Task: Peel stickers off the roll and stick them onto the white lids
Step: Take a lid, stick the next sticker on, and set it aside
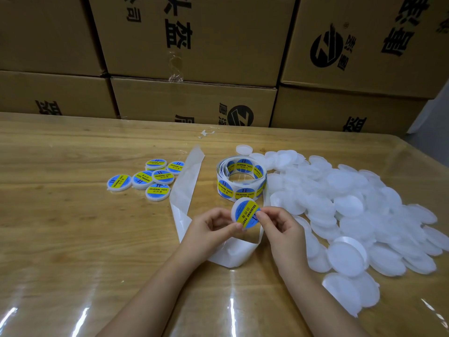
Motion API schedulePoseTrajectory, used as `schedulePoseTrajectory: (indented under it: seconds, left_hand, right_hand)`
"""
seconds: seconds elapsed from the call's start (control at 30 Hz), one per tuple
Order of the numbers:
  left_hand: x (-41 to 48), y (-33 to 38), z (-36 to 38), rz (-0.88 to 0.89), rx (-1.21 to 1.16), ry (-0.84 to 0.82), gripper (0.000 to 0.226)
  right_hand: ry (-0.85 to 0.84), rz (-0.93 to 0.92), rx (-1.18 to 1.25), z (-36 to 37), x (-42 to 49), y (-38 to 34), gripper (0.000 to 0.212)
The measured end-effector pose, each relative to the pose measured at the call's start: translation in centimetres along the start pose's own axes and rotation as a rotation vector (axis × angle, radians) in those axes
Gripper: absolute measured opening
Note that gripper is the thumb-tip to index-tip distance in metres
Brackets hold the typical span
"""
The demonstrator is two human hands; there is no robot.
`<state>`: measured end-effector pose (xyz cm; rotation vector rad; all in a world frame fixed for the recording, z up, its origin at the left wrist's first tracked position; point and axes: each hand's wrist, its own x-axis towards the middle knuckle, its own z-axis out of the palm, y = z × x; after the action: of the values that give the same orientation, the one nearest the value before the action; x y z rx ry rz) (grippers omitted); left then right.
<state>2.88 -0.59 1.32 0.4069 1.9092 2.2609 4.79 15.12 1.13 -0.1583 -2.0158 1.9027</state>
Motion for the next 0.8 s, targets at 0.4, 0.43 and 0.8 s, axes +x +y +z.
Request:
schedulePoseTrajectory:
  seconds: [0.4, 0.43, 0.8]
  left_hand:
    - [-0.24, 0.03, -0.03, 0.048, 0.075, -0.010, 0.011]
    - [-0.25, 0.03, -0.04, 0.054, 0.079, -0.012, 0.009]
    - [-0.34, 0.19, -0.02, 0.066, 0.095, -0.016, 0.009]
  right_hand:
    - [0.023, -0.034, -0.085, 0.03, -0.16, 0.13, 0.015]
    - [0.026, -0.042, -0.104, 0.02, -0.16, 0.18, 0.015]
    - [0.055, -0.187, -0.313, 0.04, -0.39, 0.65, 0.018]
